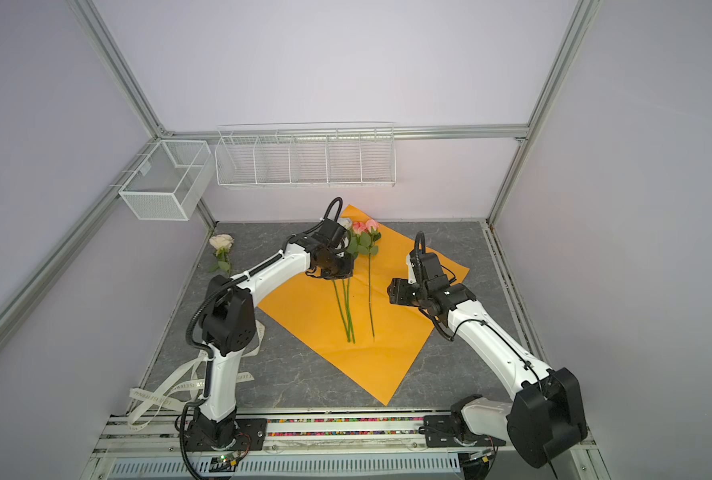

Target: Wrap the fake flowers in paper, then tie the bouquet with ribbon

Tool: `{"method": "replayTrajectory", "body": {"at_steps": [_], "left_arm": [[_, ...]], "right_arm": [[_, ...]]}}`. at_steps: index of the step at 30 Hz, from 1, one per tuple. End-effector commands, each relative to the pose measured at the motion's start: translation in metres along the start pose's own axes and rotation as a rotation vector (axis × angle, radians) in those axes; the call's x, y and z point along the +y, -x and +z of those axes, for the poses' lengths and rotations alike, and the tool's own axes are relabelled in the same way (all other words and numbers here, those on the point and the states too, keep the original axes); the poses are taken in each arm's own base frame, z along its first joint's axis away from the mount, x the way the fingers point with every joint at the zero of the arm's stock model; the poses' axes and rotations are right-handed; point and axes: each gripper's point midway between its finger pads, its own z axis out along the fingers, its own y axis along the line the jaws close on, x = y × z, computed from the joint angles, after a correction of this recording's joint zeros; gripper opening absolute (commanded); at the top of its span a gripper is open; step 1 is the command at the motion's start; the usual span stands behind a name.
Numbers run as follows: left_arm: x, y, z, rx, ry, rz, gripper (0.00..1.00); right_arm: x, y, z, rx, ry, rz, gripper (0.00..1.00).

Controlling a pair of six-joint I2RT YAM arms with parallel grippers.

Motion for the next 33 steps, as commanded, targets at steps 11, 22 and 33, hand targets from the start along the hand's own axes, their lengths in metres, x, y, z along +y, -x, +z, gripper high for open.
{"method": "replayTrajectory", "body": {"at_steps": [11,22,33], "left_arm": [[0.075,0.005,-0.043,-0.113,0.174,-0.173,0.19],[0.299,-0.045,-0.137,-0.069,0.506,-0.433,0.36],[0.397,-0.064,-0.158,0.116,0.668,-0.410,0.42]], "right_arm": [[0.035,-0.014,0.030,0.121,0.209,-0.045,0.72],[0.086,-0.026,0.043,0.211,0.361,-0.167,0.72],[0.137,-0.038,0.077,0.282,0.422,-0.218,0.72]]}}
